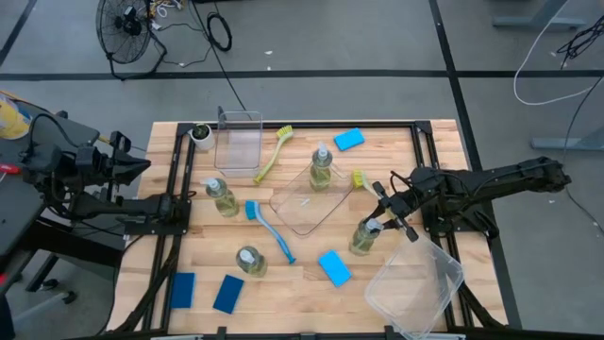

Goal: Pick & Place Kitchen Sink Supplies
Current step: Put the dishwashing liquid bottle into the bottom transparent bin

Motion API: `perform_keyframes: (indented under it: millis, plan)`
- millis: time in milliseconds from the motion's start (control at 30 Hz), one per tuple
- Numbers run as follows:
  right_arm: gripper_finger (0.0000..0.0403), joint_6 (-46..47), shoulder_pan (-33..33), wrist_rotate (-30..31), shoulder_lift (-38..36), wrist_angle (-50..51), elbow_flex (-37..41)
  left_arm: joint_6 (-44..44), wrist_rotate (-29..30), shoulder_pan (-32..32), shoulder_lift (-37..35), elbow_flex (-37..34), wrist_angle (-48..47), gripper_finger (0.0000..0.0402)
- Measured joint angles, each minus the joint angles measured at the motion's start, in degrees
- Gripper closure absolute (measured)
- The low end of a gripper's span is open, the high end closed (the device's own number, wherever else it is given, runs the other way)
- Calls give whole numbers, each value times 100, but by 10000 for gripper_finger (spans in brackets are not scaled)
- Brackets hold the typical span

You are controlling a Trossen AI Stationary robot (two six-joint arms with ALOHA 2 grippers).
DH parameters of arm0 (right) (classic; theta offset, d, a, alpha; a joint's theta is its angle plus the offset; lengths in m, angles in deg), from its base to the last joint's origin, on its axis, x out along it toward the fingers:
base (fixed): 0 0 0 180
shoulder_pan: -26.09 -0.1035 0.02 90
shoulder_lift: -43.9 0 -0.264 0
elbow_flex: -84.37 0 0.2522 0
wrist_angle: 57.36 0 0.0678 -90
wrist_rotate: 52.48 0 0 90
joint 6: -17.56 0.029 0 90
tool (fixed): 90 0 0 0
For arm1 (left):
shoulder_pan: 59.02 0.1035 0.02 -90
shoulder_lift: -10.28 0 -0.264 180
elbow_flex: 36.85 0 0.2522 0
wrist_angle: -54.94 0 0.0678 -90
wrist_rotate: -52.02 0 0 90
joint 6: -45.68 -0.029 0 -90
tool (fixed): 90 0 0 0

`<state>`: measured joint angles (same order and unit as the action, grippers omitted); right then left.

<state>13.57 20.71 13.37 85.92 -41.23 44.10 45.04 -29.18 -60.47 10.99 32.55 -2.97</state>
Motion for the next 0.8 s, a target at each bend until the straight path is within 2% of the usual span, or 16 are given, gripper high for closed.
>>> perform_keyframes:
  millis: [267, 633, 800]
  plan:
    - [303, 192, 0, -15, 17, 137, -238, 0, -2, 0, 0, 0, 0, 376]
    - [303, 208, 3, -89, 55, 319, -1277, 0, -1, 0, 1, 0, 0, 376]
    - [305, -74, 10, 180, 269, 535, -1931, 0, -2, -2, 0, 0, 0, 376]
